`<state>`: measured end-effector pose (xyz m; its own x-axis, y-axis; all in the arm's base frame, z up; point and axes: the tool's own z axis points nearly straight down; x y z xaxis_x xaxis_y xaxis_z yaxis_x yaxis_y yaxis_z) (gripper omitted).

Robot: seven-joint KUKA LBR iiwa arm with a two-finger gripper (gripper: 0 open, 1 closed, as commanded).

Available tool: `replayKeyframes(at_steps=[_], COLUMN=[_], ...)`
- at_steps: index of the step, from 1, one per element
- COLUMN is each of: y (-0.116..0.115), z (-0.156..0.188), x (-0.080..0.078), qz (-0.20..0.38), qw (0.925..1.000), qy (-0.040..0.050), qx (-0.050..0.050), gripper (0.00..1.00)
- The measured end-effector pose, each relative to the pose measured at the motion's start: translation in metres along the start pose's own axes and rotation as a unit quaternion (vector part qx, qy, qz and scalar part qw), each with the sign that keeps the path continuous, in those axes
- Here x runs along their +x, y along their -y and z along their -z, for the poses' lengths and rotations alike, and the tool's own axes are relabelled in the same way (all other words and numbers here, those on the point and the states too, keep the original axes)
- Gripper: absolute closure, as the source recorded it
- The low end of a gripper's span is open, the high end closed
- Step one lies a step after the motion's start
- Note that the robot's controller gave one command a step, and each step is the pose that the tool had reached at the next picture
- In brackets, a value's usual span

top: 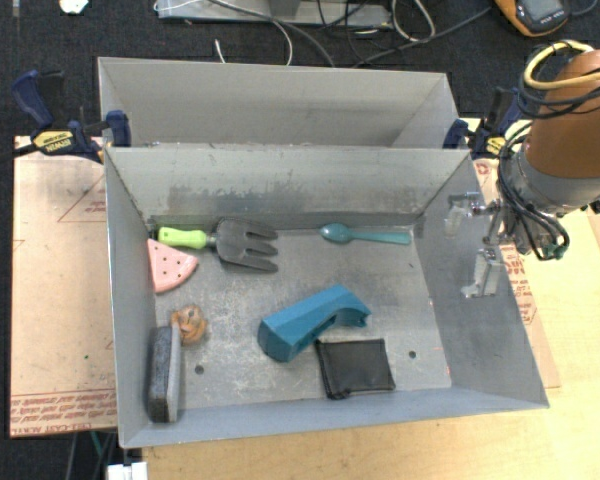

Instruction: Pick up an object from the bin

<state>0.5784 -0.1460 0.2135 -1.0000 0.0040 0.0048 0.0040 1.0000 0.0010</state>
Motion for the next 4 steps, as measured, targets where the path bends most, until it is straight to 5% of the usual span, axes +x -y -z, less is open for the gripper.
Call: replayKeyframes(at_steps=[1,2,3,4], y=[-0.001,-0.037,-0.04,-0.07], z=[0.005,-0.062,-0.116,-0.139], x=[-0.001,0.012,0.027,0.039], qz=[0.002,0.014,-0.019,0.052], qw=[1.0,0.9999,0.9998,0.9986], qy=[0.0033,0.0047,0.0095,0.0058], qx=[0.001,0.001,0.002,0.0], gripper=[0.0,0.0,0.0,0.0])
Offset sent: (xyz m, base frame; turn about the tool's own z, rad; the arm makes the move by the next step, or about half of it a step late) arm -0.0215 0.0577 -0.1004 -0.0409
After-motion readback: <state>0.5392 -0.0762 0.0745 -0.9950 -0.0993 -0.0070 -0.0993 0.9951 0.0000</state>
